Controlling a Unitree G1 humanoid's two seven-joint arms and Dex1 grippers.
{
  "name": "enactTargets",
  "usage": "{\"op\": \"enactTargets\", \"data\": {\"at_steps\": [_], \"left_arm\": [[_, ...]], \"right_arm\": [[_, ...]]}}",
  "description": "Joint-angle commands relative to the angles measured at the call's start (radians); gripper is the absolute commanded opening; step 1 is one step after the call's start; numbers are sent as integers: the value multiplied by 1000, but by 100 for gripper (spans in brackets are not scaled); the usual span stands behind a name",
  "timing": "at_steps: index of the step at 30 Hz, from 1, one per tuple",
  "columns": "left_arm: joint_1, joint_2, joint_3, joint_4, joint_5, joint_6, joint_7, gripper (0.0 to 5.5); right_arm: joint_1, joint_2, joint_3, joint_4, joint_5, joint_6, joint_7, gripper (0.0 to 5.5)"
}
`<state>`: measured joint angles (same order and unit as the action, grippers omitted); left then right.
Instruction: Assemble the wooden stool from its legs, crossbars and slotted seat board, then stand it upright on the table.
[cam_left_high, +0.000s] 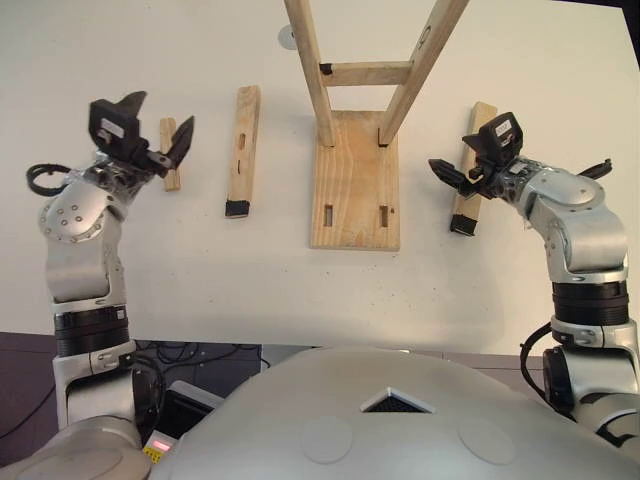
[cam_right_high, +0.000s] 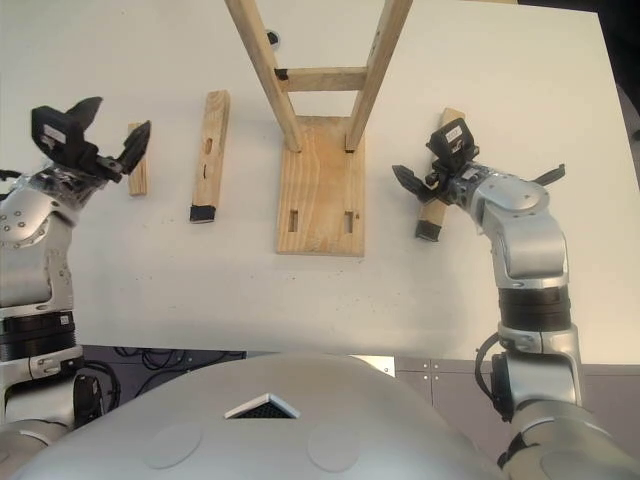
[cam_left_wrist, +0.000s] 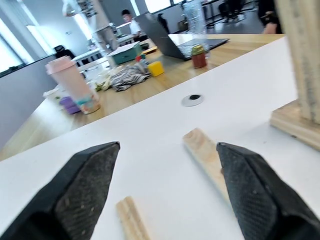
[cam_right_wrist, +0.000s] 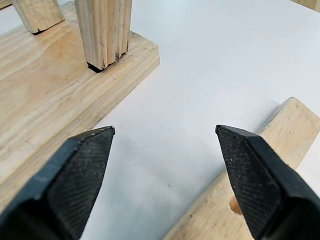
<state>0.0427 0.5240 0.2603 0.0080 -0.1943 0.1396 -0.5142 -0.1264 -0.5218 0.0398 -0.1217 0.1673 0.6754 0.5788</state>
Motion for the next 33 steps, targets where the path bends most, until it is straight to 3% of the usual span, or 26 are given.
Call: {"op": "enactTargets", "data": {"at_steps": [1,8,19,24,28,31,33], "left_arm": [[44,-48,25,126,5,-14,54,357],[53,-107,38,279,-48,32,72,337],[45,-129,8,306,-54,93,107,149],[28,-143,29,275,-65,33,138,126],[-90,-145,113,70,-163,-68,159,126],[-263,-122,64,-187,-220,-39,158,126],[-339,-117,-41,-284,-196,-35,109,126]], "right_arm": [[-3,1,7,-17,-3,4,-7,373],[-13,1,15,-39,11,35,3,373],[-32,0,30,-18,-2,25,10,373],[-41,3,15,-20,6,10,5,373],[-115,56,-181,-25,134,-46,-31,373],[-253,123,-442,-115,587,83,-21,373],[-349,179,-482,-178,886,172,-111,373]]}}
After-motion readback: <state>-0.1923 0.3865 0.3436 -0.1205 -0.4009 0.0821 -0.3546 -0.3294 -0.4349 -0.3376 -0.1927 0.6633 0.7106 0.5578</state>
